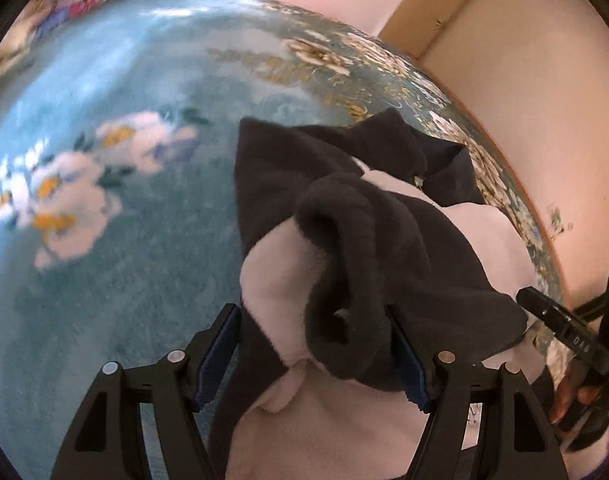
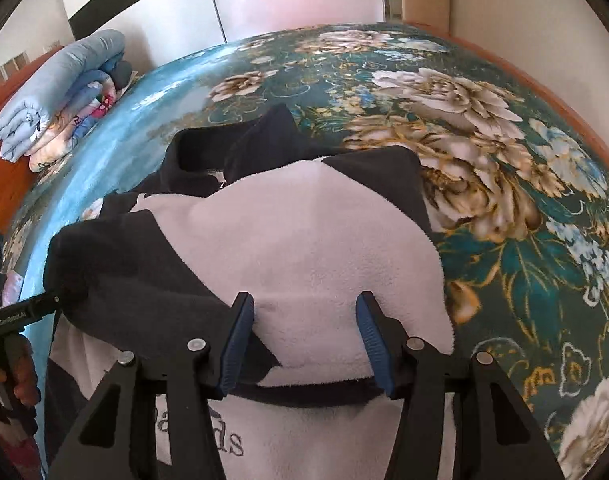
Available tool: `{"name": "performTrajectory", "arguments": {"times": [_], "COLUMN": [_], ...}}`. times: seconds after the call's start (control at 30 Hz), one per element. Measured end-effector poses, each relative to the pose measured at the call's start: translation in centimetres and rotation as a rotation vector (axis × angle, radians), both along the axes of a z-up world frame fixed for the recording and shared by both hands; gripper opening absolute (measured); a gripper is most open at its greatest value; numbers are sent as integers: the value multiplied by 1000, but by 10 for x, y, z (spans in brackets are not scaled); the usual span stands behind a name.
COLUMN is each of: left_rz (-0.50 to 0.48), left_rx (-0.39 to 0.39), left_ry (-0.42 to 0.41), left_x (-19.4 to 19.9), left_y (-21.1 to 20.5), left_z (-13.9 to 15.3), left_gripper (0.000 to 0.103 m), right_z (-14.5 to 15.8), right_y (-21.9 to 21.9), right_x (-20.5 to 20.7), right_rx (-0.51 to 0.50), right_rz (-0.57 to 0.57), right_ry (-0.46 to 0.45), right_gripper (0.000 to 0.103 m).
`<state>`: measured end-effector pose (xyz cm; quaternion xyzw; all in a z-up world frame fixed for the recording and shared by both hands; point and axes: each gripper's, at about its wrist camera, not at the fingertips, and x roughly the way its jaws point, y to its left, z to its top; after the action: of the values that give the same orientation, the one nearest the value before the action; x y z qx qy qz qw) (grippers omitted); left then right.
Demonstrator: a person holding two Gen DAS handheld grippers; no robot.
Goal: Fold clothes
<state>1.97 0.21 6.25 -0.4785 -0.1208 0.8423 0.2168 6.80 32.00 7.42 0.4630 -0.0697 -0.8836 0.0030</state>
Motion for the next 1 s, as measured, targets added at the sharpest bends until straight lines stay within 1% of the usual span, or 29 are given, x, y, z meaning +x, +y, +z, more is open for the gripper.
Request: {"name": "performTrajectory", "arguments": {"times": [0.1,0.17,0.2,0.3,0.37,0.43,0.5,0.6,0.7,0.73,0.8,0.87,1.0], "left_rz": [14,23,28,58,80,82,74,46,2,-11,-21,-35,-80], "left_rx": [41,68,81,99,109,134,158,175,232,247,242,239,272], "left_ry": [-29,-48,-58,-82,-98,-120,-143,-148,-177,-194,-209,-203,-212], "left_x": [8,13,16,32,44,54,64,80,89,94,102,111,127], "left_y": [-12,-20,-24,-46,-62,-71,-76,-72,-64,-61,-57,-56,-60], "left_z": [-5,-9,-10,-17,-22,-30,-36,-37,-37,-39,-42,-41,-40], "left_gripper": [75,75,75,75,75,75,75,75,75,75,74,73,73], "right_z": [10,23,25,29,32,24,14,-3,-18,-21,-28,-35,-47], "right_y": [-5,-3,1,17,28,44,62,83,92,92,89,86,84], "right_x": [5,15,23,56,77,102,124,152,175,179,186,194,212], "right_rx": [9,-30,-48,-87,-113,-143,-202,-315,-411,-430,-462,-483,-544], "right_rz": [17,28,25,2,-13,-44,-84,-136,-159,-160,-152,-141,-100], "right_ry": [9,50,63,87,103,93,74,60,46,42,30,24,28], "right_gripper": [55,55,55,60,60,60,60,60,60,60,60,60,60]}}
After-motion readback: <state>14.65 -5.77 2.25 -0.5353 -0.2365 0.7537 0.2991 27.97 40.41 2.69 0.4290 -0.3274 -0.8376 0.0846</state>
